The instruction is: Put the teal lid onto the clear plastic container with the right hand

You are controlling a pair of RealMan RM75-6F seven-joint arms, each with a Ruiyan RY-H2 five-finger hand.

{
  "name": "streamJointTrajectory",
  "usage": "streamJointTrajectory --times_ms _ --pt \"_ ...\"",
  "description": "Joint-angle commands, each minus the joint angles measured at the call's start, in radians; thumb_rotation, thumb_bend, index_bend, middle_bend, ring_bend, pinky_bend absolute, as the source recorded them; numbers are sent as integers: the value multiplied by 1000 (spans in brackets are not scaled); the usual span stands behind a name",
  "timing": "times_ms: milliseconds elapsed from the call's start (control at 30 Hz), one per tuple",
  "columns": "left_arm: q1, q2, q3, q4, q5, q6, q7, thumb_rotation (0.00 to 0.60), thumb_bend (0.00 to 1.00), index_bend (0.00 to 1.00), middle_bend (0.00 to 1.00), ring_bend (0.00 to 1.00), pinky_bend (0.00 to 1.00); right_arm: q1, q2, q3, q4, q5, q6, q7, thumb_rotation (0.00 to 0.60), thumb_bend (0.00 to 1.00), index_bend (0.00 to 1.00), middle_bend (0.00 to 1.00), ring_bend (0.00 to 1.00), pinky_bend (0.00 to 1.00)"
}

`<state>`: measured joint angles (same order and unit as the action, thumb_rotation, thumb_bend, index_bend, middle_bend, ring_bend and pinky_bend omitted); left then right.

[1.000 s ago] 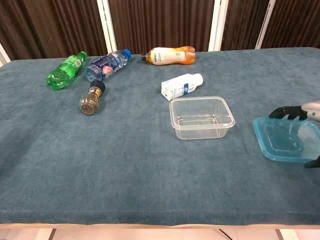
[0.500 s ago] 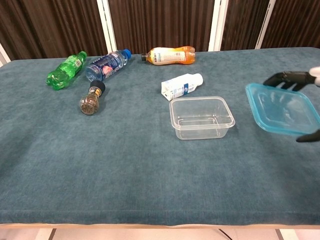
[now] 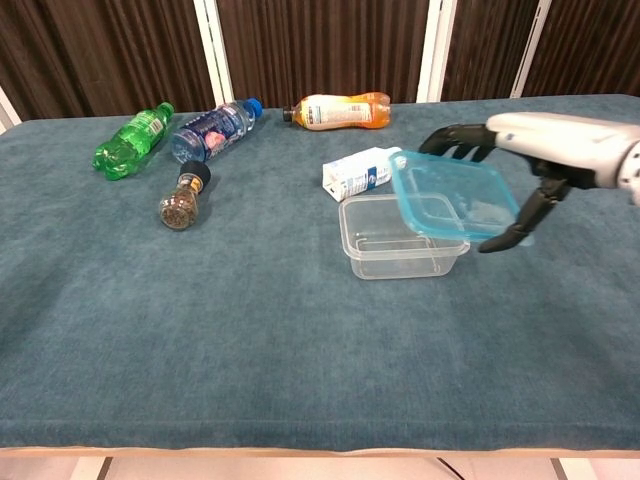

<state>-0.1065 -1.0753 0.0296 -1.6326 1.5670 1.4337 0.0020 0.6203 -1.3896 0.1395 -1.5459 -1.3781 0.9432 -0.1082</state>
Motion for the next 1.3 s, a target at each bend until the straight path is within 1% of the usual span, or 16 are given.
streamJointTrajectory --times_ms 33,267,500,667,767,1133,1300 --pt "0 1 0 0 -1 0 -2 600 440 194 48 51 240 31 -39 15 44 12 -35 16 600 307 539 581 609 668" --pt "0 6 3 0 4 -2 -13 600 439 194 48 51 241 79 -106 21 140 17 -76 50 600 307 537 581 604 667" --pt "-1 8 4 -2 3 -7 -14 600 441 194 52 53 242 108 -144 23 210 12 -97 99 600 307 537 582 602 666" --pt "-2 9 4 -2 1 -8 -16 600 440 194 54 53 243 120 -153 18 226 -5 -102 156 600 307 537 581 600 664" --pt "-2 11 4 -3 -1 -11 -16 600 441 194 55 54 242 126 -155 16 227 -12 -100 169 600 307 536 581 599 663" --pt "-2 12 6 -3 4 -9 -21 600 441 194 57 54 243 137 -169 14 232 9 -100 153 600 308 532 581 594 659" --pt "-1 13 6 -3 5 -8 -24 600 441 194 60 55 244 140 -178 6 246 12 -105 152 600 307 507 581 567 644"
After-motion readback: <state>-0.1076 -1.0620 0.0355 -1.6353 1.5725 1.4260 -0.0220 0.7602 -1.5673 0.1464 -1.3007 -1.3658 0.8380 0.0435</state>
